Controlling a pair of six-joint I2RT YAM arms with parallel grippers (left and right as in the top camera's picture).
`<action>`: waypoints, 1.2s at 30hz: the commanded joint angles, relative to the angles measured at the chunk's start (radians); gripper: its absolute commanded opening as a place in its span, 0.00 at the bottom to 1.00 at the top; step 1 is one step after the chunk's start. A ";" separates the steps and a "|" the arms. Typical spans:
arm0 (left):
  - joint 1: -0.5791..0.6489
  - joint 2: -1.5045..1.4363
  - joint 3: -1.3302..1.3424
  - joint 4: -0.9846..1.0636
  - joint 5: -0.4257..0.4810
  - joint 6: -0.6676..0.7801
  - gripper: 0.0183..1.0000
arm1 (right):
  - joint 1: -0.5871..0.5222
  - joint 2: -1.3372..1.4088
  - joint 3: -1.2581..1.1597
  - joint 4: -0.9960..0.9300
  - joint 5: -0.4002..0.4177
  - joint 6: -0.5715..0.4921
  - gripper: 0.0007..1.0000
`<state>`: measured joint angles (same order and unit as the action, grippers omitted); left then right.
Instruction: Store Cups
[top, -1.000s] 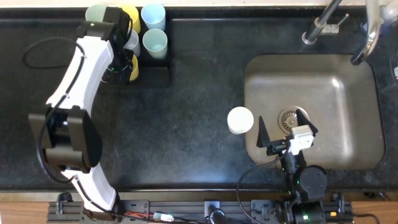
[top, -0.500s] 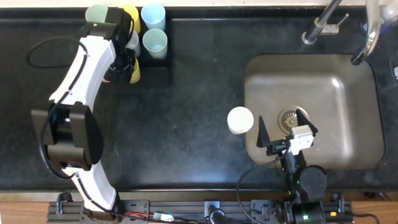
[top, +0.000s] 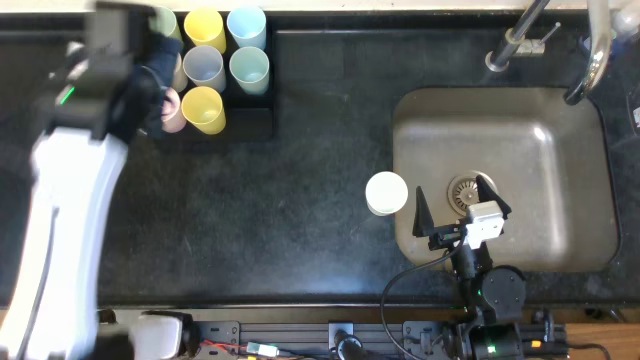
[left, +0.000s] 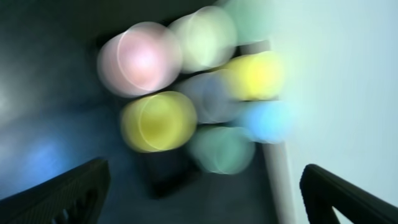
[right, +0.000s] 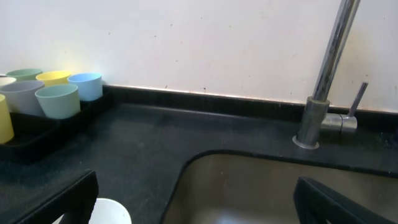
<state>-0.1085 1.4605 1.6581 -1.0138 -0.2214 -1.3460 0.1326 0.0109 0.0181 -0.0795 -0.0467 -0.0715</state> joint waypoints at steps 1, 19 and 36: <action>0.011 -0.201 -0.115 0.320 -0.018 0.560 1.00 | -0.002 -0.006 -0.013 0.005 0.003 0.004 1.00; 0.070 -1.127 -1.252 1.229 0.219 1.245 1.00 | -0.002 -0.006 -0.013 0.005 0.003 0.004 1.00; 0.056 -1.458 -1.651 1.111 0.306 1.246 1.00 | -0.002 -0.006 -0.013 0.005 0.003 0.004 1.00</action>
<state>-0.0444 0.0139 0.0082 0.1085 0.0643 -0.1196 0.1326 0.0113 0.0181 -0.0795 -0.0475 -0.0715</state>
